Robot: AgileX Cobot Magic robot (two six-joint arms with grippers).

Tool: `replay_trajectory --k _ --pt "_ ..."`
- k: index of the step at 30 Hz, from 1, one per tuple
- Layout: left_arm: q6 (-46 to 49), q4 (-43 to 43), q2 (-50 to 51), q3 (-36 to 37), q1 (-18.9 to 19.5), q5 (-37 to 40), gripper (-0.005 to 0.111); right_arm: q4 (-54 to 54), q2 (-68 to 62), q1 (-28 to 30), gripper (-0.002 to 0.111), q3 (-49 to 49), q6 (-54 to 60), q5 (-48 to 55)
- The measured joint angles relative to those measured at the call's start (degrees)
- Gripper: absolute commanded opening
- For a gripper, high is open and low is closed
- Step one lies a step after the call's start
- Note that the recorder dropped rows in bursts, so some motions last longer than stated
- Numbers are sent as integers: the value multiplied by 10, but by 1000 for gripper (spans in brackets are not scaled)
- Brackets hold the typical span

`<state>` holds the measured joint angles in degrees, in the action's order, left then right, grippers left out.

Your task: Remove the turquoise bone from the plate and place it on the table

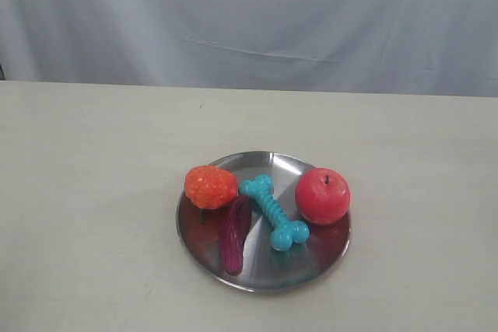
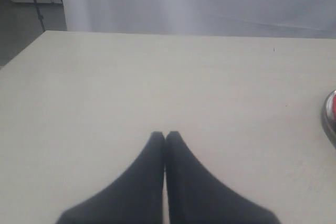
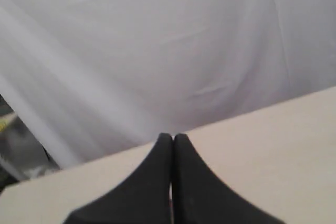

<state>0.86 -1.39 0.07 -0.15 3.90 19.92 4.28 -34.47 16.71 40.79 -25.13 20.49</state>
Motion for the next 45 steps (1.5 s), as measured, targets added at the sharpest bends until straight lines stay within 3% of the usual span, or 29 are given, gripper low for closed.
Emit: replay_trajectory --k 7,12,21,23,26,30,32,45 --pt "0 0 0 0 0 0 0 188 -233 0 0 206 294 187" --pt "0 0 0 0 0 0 0 273 -367 -3 0 321 415 263" --pt "0 0 0 0 0 0 0 368 -533 -3 0 444 522 378" --pt "0 0 0 0 0 0 0 358 -587 -13 0 467 531 403" --pt "0 0 0 0 0 0 0 237 -656 -78 3 476 522 376" --pt "0 0 0 0 0 0 0 57 -724 -186 43 476 439 326" --pt "0 0 0 0 0 0 0 21 -758 -220 54 485 410 323" --pt "0 0 0 0 0 0 0 0 -887 -236 54 501 360 295"
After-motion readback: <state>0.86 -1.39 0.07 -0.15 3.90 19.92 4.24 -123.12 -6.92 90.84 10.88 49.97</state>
